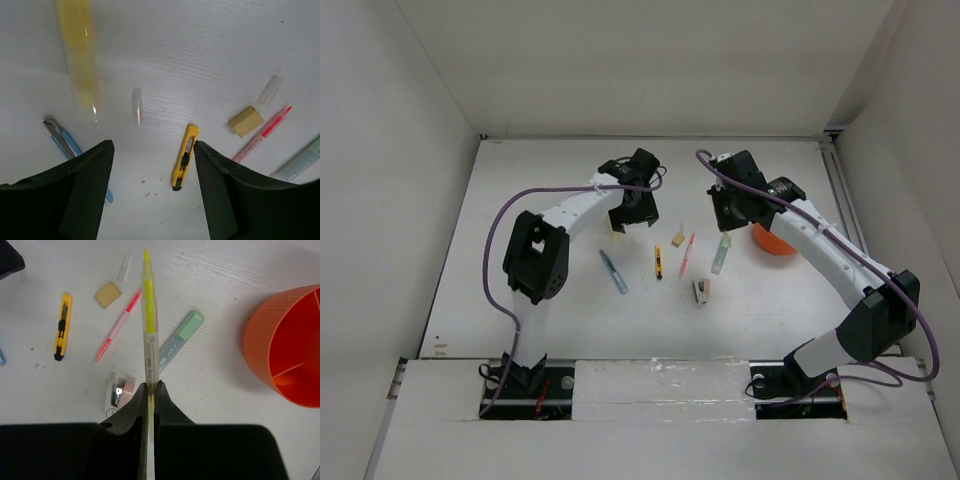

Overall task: Sort the stationery into containers
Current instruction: Close the pen cap on the pen.

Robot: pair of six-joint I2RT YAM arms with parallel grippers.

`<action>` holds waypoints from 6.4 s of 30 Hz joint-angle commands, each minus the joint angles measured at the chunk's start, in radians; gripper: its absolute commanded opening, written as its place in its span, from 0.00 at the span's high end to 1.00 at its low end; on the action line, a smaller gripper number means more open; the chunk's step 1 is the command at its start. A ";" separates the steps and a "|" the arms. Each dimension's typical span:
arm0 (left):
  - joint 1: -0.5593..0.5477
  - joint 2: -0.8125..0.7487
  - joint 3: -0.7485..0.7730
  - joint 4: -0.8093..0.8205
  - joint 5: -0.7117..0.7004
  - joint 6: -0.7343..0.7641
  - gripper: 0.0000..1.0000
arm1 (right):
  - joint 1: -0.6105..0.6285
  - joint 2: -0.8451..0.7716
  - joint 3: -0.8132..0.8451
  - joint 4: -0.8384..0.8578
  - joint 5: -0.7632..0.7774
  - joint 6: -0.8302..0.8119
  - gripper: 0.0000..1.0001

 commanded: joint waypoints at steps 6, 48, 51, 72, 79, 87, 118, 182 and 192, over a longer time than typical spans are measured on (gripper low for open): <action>0.001 0.058 0.025 0.011 0.023 0.025 0.49 | -0.006 -0.035 -0.010 0.065 -0.041 -0.012 1.00; 0.032 0.139 -0.145 0.166 0.103 0.096 1.00 | -0.015 -0.065 -0.048 0.146 -0.133 -0.037 1.00; 0.069 0.053 -0.101 0.203 0.176 0.105 1.00 | -0.035 -0.110 -0.094 0.198 -0.164 -0.046 1.00; 0.122 -0.648 -0.538 0.997 0.420 0.010 1.00 | 0.348 -0.515 -0.881 0.962 -0.159 0.369 1.00; 0.122 -0.803 -0.759 1.252 0.454 -0.028 1.00 | 0.374 -0.563 -0.907 1.034 -0.145 0.382 1.00; 0.122 -0.847 -0.857 1.413 0.499 -0.068 1.00 | 0.351 -0.469 -0.815 1.096 -0.255 0.350 1.00; 0.122 -0.808 -1.035 1.681 0.619 -0.039 1.00 | 0.192 -0.325 -0.701 1.225 -0.558 0.327 1.00; 0.122 -0.753 -1.044 1.700 0.637 -0.030 1.00 | 0.118 -0.270 -0.628 1.225 -0.621 0.308 1.00; 0.122 -0.733 -1.053 1.732 0.648 -0.030 1.00 | 0.109 -0.280 -0.617 1.225 -0.639 0.308 1.00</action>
